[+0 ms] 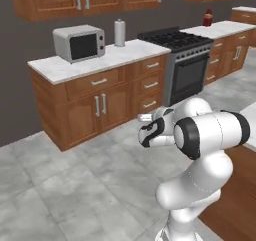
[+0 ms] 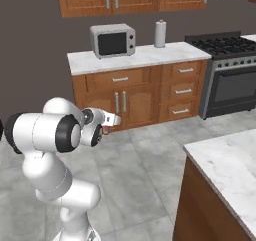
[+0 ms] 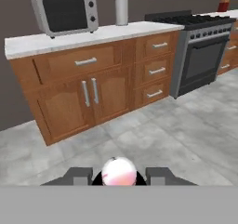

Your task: Place the large bottle from the dining counter next to the other large bottle outside the sink, and place the small bottle from the dining counter next to the other small bottle inside the sink.

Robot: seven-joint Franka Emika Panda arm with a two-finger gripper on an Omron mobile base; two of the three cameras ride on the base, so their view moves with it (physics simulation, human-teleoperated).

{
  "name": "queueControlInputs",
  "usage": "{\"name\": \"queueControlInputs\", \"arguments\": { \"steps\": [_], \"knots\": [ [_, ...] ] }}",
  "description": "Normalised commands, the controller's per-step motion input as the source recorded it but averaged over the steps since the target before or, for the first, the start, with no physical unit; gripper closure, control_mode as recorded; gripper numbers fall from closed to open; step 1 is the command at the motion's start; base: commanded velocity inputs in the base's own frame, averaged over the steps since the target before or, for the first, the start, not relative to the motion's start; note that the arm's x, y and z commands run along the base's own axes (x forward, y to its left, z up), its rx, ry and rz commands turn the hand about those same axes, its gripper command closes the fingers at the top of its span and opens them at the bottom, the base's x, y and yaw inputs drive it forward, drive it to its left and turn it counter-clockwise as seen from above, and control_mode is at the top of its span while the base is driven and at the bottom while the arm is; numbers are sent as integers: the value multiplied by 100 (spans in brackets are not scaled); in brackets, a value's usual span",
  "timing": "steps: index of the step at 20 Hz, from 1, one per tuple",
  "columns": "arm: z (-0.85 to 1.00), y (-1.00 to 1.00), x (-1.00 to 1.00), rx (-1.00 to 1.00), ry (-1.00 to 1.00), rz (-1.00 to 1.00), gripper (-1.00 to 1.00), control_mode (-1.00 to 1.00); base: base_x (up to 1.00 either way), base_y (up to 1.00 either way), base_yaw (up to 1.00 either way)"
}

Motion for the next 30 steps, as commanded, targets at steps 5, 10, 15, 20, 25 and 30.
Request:
{"name": "queueControlInputs", "arguments": {
  "steps": [5,10,15,20,25,30],
  "knots": [
    [0,0,0,0,0,0,100,100,66,61,-37],
    [0,0,0,0,0,0,100,100,66,47,-39],
    [0,0,0,0,0,0,100,100,76,11,-39],
    [0,0,0,0,0,0,100,100,57,0,-38],
    [0,0,0,0,0,0,100,100,63,0,-38],
    [0,0,0,0,0,0,100,100,74,2,-44]
  ]
}}
